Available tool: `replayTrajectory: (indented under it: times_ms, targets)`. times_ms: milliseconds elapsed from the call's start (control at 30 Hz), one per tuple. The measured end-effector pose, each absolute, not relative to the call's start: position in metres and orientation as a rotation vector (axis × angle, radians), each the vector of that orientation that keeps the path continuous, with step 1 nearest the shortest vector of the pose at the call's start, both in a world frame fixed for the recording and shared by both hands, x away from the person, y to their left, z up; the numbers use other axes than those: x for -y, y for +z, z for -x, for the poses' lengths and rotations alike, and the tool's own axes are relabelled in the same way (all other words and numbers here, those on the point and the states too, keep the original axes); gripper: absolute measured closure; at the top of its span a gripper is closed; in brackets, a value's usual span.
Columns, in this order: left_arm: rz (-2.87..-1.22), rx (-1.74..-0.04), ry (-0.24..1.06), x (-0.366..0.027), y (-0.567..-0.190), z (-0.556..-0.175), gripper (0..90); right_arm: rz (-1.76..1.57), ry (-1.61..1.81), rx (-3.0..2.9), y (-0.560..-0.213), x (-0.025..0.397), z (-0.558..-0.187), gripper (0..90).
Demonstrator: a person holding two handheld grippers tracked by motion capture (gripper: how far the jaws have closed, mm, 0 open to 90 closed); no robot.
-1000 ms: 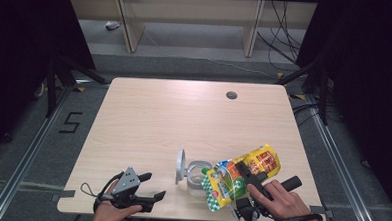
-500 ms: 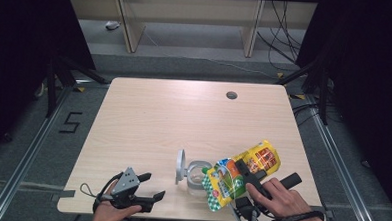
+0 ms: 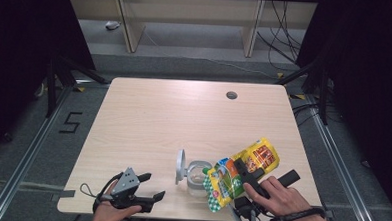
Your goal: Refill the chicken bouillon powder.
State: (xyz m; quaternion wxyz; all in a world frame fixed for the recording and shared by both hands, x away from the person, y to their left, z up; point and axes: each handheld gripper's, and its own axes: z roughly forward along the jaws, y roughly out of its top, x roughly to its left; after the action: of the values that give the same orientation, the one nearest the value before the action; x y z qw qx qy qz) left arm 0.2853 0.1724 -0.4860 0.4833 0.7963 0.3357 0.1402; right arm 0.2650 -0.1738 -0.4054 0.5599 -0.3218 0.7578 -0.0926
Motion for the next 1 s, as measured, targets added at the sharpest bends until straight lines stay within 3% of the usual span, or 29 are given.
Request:
replayTrajectory:
  times_ms: [1000]
  targets:
    - [-1.935, -0.819, 0.340, -0.1724, -0.4857, -0.2850, 22.2, 0.782, -0.249, -1.772, -0.4028, 0.1727, -0.2636, 54.4]
